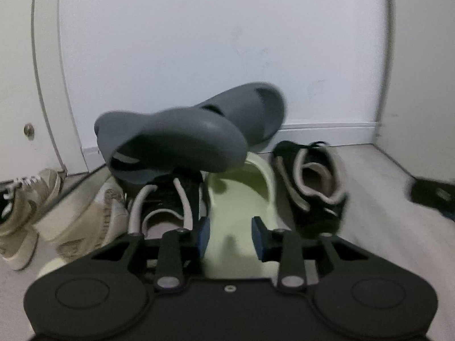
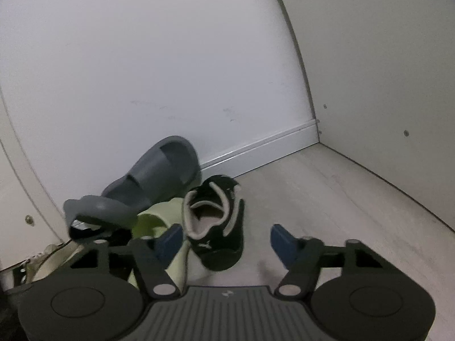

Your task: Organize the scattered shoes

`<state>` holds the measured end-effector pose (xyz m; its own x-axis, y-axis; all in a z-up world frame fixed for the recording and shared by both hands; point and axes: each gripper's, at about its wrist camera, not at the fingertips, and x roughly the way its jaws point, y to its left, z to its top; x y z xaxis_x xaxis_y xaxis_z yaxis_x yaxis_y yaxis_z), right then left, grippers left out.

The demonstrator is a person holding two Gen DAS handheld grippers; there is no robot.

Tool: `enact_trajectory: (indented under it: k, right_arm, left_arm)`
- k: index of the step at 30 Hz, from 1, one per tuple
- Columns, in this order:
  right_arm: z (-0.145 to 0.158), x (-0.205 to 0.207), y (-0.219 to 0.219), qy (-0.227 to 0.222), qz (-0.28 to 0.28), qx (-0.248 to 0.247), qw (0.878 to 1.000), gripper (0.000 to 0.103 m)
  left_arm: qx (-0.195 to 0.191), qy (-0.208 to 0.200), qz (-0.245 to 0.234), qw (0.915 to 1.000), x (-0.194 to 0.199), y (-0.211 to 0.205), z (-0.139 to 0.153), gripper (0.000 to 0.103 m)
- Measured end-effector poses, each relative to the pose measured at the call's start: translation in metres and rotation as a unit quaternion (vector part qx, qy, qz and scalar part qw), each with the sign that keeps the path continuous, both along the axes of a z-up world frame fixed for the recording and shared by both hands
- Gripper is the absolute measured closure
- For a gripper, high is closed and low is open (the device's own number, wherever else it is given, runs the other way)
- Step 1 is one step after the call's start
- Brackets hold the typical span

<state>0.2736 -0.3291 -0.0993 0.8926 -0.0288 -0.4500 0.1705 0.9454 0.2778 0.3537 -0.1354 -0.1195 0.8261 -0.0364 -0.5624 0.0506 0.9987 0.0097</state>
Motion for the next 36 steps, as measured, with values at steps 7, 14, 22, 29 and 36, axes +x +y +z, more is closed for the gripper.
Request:
enact_trajectory:
  k: [7, 14, 22, 29, 36]
  right_arm:
    - [-0.008, 0.018, -0.015, -0.015, -0.016, 0.011, 1.000, 0.041]
    - [-0.019, 0.022, -0.038, 0.001, -0.029, 0.087, 0.996, 0.041]
    - [-0.016, 0.016, -0.041, -0.007, -0.027, 0.100, 0.995, 0.041]
    - [-0.015, 0.014, -0.040, -0.009, -0.020, 0.095, 0.995, 0.040]
    - [-0.014, 0.013, -0.041, -0.013, -0.019, 0.101, 0.995, 0.040]
  left_arm:
    - [-0.006, 0.004, 0.031, 0.9995, 0.055, -0.004, -0.031, 0.088]
    - [0.029, -0.044, 0.041, 0.9977, 0.053, -0.016, -0.036, 0.080]
    - [-0.017, -0.025, 0.084, 0.9960, 0.047, -0.014, -0.034, 0.074]
    - [0.051, -0.034, 0.128, 0.9899, 0.056, -0.037, -0.042, 0.065]
    - [0.090, -0.034, 0.136, 0.9861, 0.070, -0.057, -0.050, 0.044]
